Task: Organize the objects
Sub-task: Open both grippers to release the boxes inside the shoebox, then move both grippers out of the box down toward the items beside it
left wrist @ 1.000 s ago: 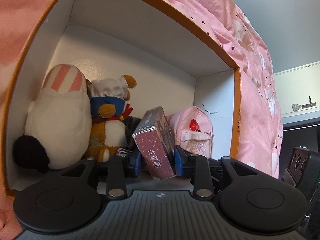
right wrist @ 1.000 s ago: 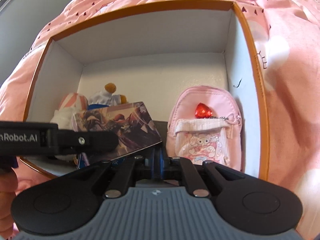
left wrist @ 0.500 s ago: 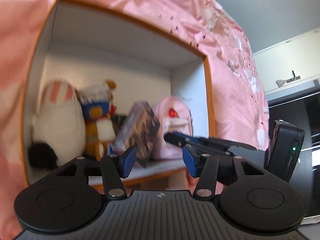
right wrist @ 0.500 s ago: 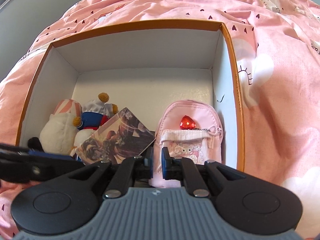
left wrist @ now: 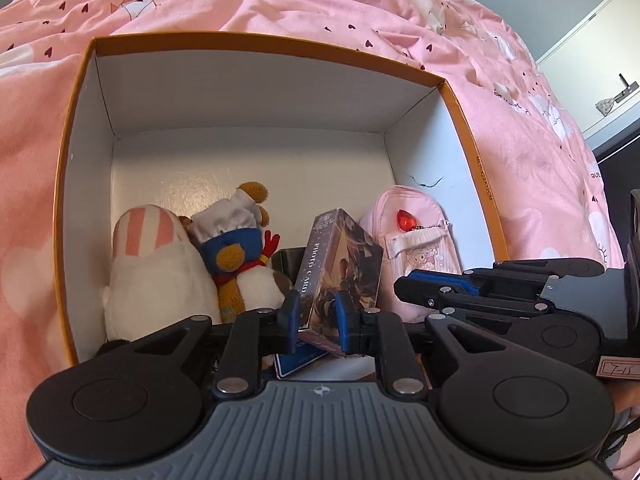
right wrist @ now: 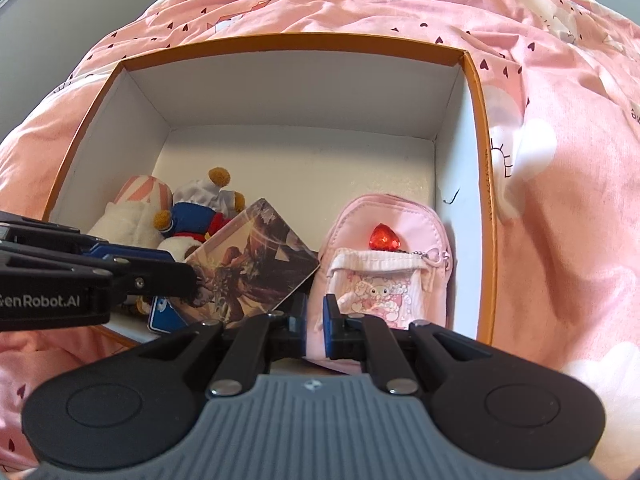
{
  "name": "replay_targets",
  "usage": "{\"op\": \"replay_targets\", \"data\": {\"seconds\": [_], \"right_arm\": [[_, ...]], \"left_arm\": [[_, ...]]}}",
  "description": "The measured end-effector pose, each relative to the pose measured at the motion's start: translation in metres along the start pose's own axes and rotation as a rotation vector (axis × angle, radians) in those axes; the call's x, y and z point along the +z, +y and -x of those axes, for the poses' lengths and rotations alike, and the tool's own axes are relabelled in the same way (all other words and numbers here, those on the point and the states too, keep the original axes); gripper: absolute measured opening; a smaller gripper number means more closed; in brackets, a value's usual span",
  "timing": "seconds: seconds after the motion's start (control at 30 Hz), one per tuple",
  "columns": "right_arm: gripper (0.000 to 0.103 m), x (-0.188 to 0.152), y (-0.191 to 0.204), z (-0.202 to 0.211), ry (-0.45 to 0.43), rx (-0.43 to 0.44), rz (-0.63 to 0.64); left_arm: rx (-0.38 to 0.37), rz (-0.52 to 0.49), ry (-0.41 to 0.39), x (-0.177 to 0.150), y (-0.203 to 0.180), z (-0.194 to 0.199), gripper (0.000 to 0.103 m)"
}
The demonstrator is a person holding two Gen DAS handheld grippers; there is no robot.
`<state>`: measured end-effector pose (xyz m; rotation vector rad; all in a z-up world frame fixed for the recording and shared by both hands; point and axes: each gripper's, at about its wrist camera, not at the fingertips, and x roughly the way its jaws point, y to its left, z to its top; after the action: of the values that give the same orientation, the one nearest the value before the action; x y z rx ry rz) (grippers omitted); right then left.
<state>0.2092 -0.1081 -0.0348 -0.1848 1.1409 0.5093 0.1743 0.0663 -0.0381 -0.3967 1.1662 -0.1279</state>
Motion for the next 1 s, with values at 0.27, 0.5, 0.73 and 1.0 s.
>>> {"op": "replay_targets", "data": {"seconds": [0.27,0.5,0.73,1.0], "right_arm": [[0.009,-0.001,-0.004,-0.002,0.000,-0.003,0.009],[0.009,-0.004,-0.006,0.001,-0.006,-0.001,-0.002],[0.010,-0.015,-0.003,0.035,-0.110,0.046,-0.036],[0.030,-0.052,-0.001,0.088,-0.255,0.052,-0.104]], "left_arm": [[-0.024,0.041,0.065,-0.006,-0.001,-0.017,0.013],[-0.017,-0.001,0.009,-0.008,-0.007,-0.005,0.013],[-0.028,-0.127,-0.124,-0.021,-0.028,0.037,0.014],[-0.063,-0.225,-0.165,-0.054,-0.044,0.062,0.023]]}}
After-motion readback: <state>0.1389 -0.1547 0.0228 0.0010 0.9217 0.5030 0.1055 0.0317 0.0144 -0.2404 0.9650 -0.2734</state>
